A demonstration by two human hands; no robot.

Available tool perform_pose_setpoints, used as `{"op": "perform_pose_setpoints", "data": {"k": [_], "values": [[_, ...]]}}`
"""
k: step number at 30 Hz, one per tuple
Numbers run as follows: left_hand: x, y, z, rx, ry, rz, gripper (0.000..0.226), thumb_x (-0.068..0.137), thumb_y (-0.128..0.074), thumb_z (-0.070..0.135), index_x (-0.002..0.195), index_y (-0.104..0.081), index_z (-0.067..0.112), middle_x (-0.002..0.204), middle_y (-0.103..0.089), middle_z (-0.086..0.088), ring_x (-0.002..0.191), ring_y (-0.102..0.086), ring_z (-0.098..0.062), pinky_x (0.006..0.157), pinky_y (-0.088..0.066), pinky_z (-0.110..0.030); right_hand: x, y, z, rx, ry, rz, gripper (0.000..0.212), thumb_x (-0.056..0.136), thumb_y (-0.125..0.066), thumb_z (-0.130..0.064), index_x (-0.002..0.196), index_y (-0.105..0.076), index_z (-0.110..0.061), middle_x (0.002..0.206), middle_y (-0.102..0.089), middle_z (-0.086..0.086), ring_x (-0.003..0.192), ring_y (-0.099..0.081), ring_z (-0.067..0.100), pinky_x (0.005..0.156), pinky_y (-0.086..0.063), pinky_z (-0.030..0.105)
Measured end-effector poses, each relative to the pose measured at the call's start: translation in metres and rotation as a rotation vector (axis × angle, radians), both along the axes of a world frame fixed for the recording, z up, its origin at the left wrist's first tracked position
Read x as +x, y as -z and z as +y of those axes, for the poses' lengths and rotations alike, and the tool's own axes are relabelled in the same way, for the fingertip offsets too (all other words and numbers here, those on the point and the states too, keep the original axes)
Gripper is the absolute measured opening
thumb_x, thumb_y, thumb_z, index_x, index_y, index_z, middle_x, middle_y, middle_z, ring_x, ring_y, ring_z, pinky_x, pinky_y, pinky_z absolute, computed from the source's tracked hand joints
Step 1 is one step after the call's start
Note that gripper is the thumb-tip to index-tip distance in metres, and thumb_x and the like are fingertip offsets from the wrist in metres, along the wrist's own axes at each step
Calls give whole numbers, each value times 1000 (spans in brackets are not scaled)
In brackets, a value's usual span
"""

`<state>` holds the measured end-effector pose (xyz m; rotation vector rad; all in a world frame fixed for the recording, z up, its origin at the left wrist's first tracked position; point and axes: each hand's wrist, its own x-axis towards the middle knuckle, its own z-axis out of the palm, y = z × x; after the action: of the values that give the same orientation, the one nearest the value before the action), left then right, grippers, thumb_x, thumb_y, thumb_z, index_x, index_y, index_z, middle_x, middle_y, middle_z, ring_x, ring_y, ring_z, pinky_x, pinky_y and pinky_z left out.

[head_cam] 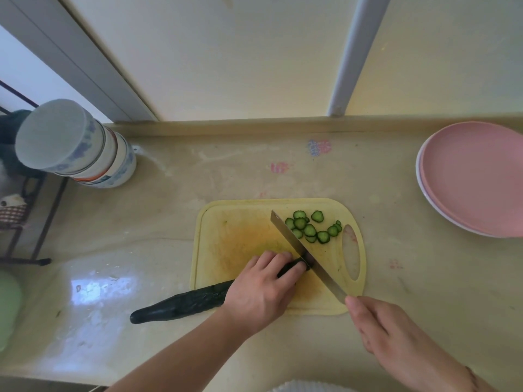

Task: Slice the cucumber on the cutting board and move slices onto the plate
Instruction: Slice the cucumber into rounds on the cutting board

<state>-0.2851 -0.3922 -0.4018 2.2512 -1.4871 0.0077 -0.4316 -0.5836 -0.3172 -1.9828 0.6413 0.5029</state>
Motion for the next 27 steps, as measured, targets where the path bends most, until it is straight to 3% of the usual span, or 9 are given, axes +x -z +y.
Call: {"op": "perform_pose_setpoints", "data": {"k": [13, 22, 27], "values": [[0, 0, 0, -8, 4, 2, 26, 101, -55, 20, 126, -62, 16, 119, -62, -6, 97, -58, -27, 72, -54, -42, 0, -6, 5, -18, 1, 21, 67, 80, -24, -72, 70, -39, -7, 54, -36, -3, 50, -33, 7, 56, -33, 30], [-1, 1, 0, -14, -3, -3, 28, 98, -60, 18, 126, -63, 16, 121, -62, -6, 98, -59, -28, 72, -53, -41, 7, 9, 7, -32, -10, 27, 60, 84, -23, -70, 65, -42, -16, 54, -41, 0, 49, -38, 6, 60, -44, 39], [-1, 0, -1, -16, -7, 7, 25, 101, -57, 19, 126, -62, 15, 121, -62, -6, 97, -58, -27, 72, -54, -42, 5, 8, 5, -24, 5, 8, 64, 83, -26, -71, 66, -41, -12, 52, -38, -3, 49, -35, 7, 55, -39, 37]]}}
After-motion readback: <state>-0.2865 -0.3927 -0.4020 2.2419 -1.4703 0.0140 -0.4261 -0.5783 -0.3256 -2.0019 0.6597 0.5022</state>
